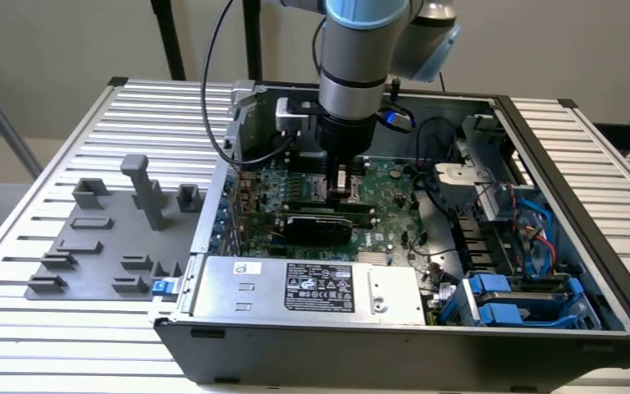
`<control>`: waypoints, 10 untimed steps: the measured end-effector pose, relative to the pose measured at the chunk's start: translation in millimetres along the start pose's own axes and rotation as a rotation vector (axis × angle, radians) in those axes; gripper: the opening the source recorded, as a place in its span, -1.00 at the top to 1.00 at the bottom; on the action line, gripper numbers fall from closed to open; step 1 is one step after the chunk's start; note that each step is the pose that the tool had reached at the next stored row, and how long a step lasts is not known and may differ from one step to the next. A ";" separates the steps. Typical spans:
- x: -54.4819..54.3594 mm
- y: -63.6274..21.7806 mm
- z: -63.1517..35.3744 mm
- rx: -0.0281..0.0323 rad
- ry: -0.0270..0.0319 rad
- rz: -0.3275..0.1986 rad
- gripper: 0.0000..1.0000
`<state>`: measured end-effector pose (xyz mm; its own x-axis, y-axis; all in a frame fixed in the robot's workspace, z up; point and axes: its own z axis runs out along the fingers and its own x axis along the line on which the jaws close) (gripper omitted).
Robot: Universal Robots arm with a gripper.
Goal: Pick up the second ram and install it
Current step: 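Press down the second ram until it locks into place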
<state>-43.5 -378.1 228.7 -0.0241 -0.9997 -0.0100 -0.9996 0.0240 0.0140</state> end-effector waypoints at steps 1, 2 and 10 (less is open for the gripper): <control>0.1 0.1 -4.6 -0.0005 0.0010 0.000 0.79; 0.0 0.2 -9.3 -0.0009 0.0014 0.000 0.79; 0.0 0.1 -17.9 -0.0021 0.0015 0.000 0.79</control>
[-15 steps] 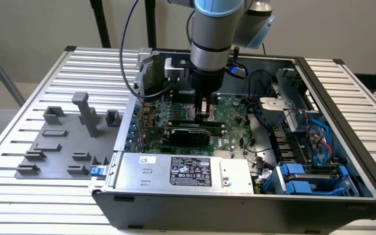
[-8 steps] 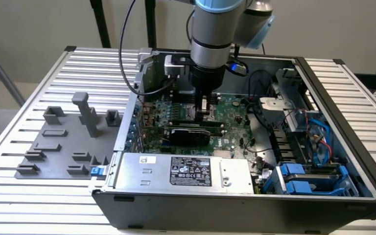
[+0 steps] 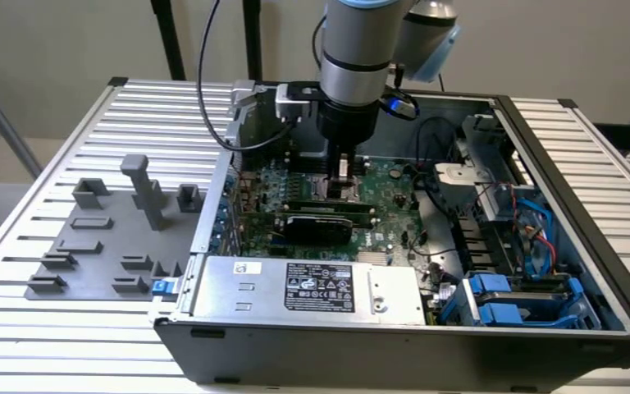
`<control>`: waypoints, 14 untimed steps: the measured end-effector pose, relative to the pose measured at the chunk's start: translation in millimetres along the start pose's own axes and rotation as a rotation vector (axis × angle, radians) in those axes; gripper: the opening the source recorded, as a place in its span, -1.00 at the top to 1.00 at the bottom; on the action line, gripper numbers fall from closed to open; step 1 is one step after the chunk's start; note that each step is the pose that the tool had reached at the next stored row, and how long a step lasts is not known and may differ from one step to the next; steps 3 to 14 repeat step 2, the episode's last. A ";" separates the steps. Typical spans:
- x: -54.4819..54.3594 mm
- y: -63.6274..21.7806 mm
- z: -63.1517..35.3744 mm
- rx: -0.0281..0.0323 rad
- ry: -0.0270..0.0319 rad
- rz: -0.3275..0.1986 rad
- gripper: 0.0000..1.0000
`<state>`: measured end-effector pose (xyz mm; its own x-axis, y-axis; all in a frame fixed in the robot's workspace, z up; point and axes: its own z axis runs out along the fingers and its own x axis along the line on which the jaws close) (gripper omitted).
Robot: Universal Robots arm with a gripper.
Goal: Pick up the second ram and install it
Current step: 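Press down the second ram until it locks into place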
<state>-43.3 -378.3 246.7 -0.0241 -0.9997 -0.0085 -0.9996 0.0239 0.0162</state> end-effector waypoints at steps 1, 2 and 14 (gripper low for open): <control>0.0 0.0 0.0 0.0001 -0.0001 0.000 0.79; 0.0 0.0 0.0 0.0000 0.0000 0.000 0.79; 0.0 0.0 0.0 0.0000 0.0000 0.000 0.79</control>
